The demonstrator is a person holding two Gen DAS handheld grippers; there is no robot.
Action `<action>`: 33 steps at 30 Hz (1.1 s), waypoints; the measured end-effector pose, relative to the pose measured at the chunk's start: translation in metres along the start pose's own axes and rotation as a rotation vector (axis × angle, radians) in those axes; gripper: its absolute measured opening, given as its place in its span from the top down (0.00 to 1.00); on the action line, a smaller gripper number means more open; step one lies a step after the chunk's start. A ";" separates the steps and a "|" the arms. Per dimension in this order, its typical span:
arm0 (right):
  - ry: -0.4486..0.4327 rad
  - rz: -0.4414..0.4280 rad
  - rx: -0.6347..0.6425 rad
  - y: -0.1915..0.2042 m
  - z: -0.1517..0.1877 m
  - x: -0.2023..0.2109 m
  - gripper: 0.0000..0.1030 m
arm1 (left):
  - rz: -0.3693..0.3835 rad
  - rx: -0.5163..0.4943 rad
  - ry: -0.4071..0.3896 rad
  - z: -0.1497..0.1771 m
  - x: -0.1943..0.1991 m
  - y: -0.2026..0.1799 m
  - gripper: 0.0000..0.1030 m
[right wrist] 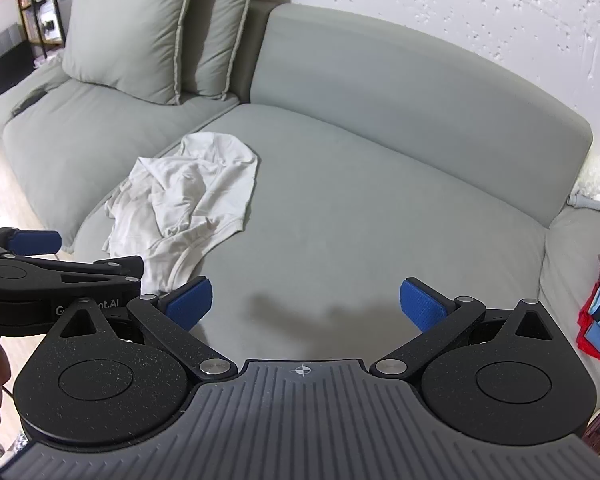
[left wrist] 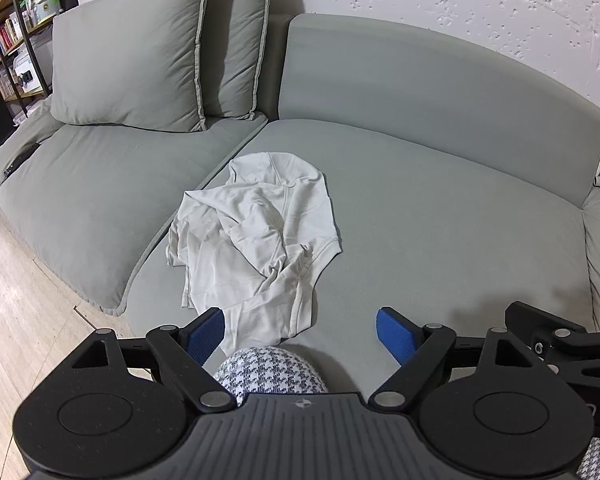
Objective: Fold clothes
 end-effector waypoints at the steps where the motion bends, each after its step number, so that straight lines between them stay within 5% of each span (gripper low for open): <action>1: 0.000 0.000 -0.001 0.000 0.000 0.000 0.00 | -0.001 -0.001 0.000 -0.001 0.000 -0.001 0.20; 33: 0.006 0.001 0.009 0.000 0.002 0.002 0.00 | -0.009 -0.004 0.018 0.000 -0.011 -0.014 0.20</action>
Point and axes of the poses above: each gripper's, at about its wrist camera, not at the fingertips, and x roughly against the way its jaws point, y to its left, z to its underside, the point moved 6 cm from there along -x, roughly the way its jaws point, and after that the axes turned 4 degrees about -y, right-handed, at the moved point
